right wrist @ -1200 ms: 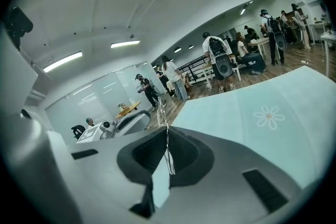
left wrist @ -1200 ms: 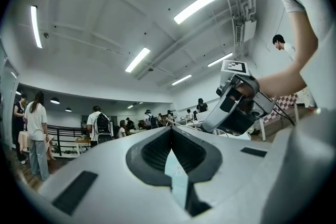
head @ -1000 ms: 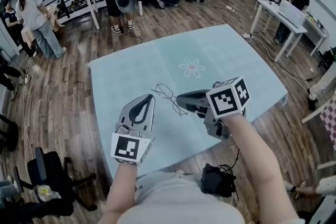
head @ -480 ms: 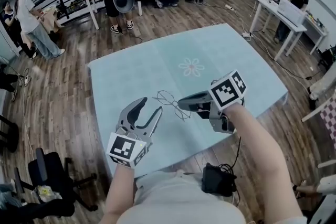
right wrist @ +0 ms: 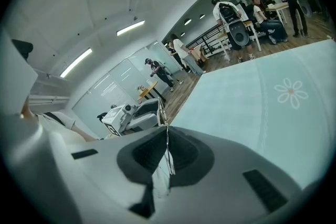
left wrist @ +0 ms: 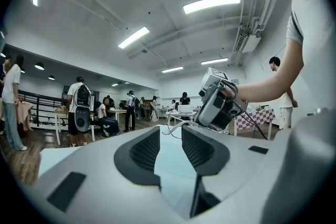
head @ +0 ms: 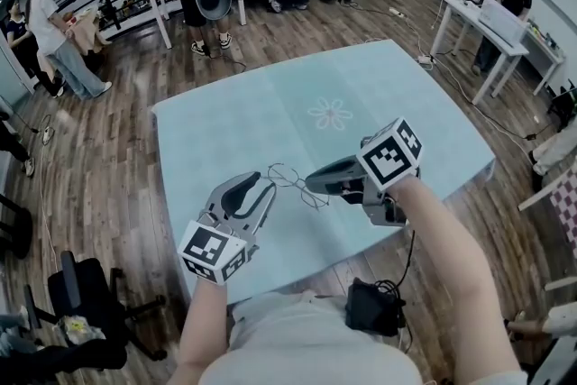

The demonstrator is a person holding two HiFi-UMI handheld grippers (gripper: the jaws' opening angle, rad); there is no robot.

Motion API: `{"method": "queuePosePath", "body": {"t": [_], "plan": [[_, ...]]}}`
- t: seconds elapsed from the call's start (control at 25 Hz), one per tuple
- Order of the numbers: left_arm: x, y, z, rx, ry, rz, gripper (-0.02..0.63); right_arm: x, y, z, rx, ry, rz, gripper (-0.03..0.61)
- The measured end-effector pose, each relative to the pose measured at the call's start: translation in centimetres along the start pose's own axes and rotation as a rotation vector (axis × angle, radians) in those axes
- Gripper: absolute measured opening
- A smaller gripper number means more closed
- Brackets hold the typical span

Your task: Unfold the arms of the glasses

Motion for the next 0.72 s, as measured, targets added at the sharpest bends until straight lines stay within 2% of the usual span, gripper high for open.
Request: {"method": "queuePosePath", "body": {"t": [0.2, 0.44, 0.72], "plan": [[0.3, 0.0, 0.2, 0.009, 0.002, -0.002, 0.08, -0.1, 0.1, -0.4, -0.005, -0.01, 0.001, 0.014], [0.6, -0.2, 0.0, 0.009, -0.01, 0.005, 0.069, -0.2, 0.1, -0.9, -0.015, -0.025, -0.004, 0.014], [1.8, -0.6, -0.7, 0.013, -0.059, 0.022, 0.053, -0.2, -0.1, -1.5, -0.033, -0.059, -0.011, 0.014]]}}
Point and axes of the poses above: the fingertips, and each gripper's own axes: x backward along the fingers, z to its left, y out of its top, the point moved 3 cm from there along x, backward along the fingers, and after that the axes turned 2 degrees about -z, right-handed, at the moved point
